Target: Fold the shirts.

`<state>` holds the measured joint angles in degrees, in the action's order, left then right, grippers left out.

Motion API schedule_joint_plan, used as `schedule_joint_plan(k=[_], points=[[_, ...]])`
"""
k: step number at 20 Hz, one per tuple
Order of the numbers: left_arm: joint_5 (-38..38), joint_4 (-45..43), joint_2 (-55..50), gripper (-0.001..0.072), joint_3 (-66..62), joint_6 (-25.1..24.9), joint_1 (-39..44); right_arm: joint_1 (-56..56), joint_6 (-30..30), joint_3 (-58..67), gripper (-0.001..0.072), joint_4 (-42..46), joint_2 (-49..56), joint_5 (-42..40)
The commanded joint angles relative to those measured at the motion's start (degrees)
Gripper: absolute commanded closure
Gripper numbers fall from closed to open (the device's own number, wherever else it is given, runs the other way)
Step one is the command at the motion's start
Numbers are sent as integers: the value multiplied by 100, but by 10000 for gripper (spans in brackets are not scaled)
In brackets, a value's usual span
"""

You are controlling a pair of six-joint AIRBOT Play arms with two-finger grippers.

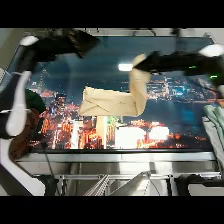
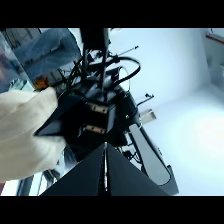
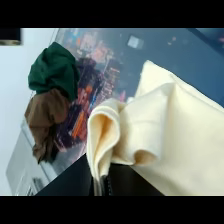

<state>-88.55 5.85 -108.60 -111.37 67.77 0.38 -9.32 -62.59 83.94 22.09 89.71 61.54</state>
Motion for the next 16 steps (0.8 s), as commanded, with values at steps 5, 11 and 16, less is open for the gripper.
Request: schedule_joint_plan(k=[5,11,16], points=[[-752,122,1270,700,2020,-737,-1565,-2605,251,11,501,-452,1611,-3418],[-852,127,1875,700,3670,-1261,-1718,-2393,984,7,689,-59,1040,-1858],[-1016,118,2312,700,4811,-1659,-1718,-640,-990,4,690,2173,254,164]])
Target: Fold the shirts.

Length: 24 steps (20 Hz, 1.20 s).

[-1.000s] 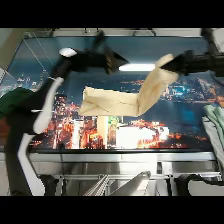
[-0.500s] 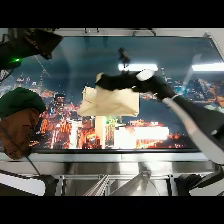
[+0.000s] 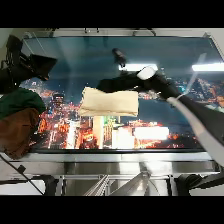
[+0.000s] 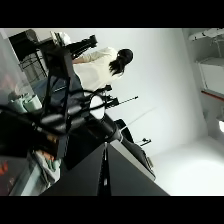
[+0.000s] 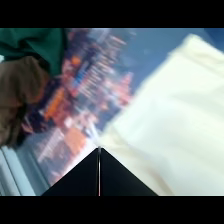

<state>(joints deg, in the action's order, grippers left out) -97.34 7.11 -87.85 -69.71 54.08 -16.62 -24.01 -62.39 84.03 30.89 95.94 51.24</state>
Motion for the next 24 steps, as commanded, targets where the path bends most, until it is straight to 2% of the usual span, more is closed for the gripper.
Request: schedule_joint_plan(k=[1,3,4,5,6,7,12,15,18,19,20,21,23,24], points=[[-184,-11,319,700,883,-374,-17,1193,-1322,-9,690,1567,-426,1390],[-214,-9,461,700,1346,-525,-20,1773,-1596,-96,680,1585,-385,1554],[-214,-11,514,700,1530,-632,-44,1943,-1685,-184,594,1587,-330,1502],[-212,-4,531,700,1676,-730,-55,2070,-1746,-251,289,1587,-219,1469],[-208,-7,529,700,1779,-791,-55,2153,-1788,-284,111,1591,-68,1475],[-214,-4,529,700,1902,-852,-57,2203,-1786,-295,86,1602,127,1480],[-264,-9,529,700,2184,-1071,-55,2039,-1799,-295,68,1270,1117,1478],[-304,-7,529,700,2181,-1078,-55,1727,-1773,-293,69,1180,1480,1475],[-302,-7,529,699,2181,-1080,-55,1532,-1349,-291,75,387,1589,1355],[-302,-7,527,700,2181,-1080,-55,1523,-1211,-286,182,20,1585,1349],[-302,-7,529,700,2181,-1080,-55,1547,-837,-284,573,-450,1578,1401],[-302,-7,529,700,2181,-1080,-55,1598,-487,-280,682,-988,1554,1545],[-297,-7,529,700,2181,-1082,-57,1746,-166,-278,690,-1694,1381,1851],[-243,-11,529,701,2181,-1121,-55,1875,-114,-278,690,-1762,1180,1932]])
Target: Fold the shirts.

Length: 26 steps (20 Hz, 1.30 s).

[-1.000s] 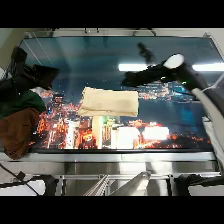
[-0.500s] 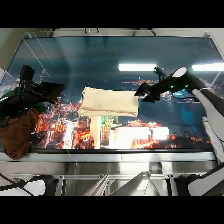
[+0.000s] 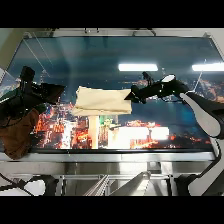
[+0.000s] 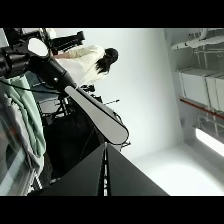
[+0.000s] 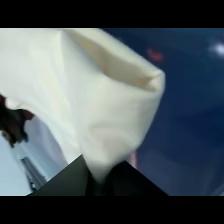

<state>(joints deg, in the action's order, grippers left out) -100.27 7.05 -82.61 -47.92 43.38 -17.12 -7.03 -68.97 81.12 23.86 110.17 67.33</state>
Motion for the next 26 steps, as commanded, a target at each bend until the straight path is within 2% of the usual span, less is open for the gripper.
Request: schedule_joint_plan(k=[1,3,5,11,13,15,18,21,26], points=[[243,-74,4,705,2,-107,-4,374,592,15,690,-1049,-525,367],[973,-763,4,708,-107,-98,-4,981,597,15,691,-791,-1235,330],[1617,-1469,4,707,-286,-57,76,1834,216,15,690,-46,-2033,173],[2361,-1552,0,707,-551,-52,549,4605,-1956,13,691,3058,-4157,396],[2557,-1652,-2,707,-560,-66,726,5337,-2715,13,691,4118,-4579,809],[2653,-1779,-15,707,-560,-140,885,5960,-3145,9,691,4994,-4669,1541],[3023,-2332,-13,708,-553,-131,1097,6463,-3217,-103,690,6339,-4564,2544],[3150,-2514,-15,708,-553,-70,1207,6585,-3217,-149,690,7648,-4548,2935],[3145,-2514,-15,708,-553,-70,1215,6590,-3132,-647,689,7840,-4533,2699]])
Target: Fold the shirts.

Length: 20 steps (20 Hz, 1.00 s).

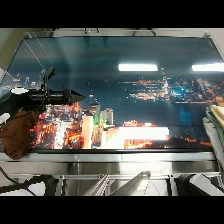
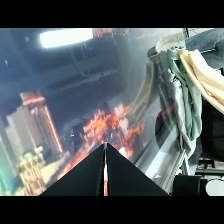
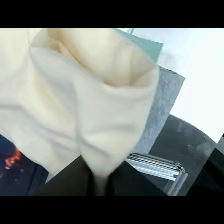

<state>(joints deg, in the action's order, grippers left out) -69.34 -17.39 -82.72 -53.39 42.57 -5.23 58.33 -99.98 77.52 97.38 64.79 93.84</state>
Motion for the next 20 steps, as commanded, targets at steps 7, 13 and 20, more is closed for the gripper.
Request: schedule_joint_plan(k=[7,13,20], points=[[46,-68,-2,708,-15,9,22,-90,-133,-669,110,470,354,33],[-581,-837,155,710,-1150,793,22,-1342,186,-671,690,-2280,157,-1198],[-538,-1458,2055,709,651,1519,79,-4256,852,-2667,690,-3381,-1331,-1895]])
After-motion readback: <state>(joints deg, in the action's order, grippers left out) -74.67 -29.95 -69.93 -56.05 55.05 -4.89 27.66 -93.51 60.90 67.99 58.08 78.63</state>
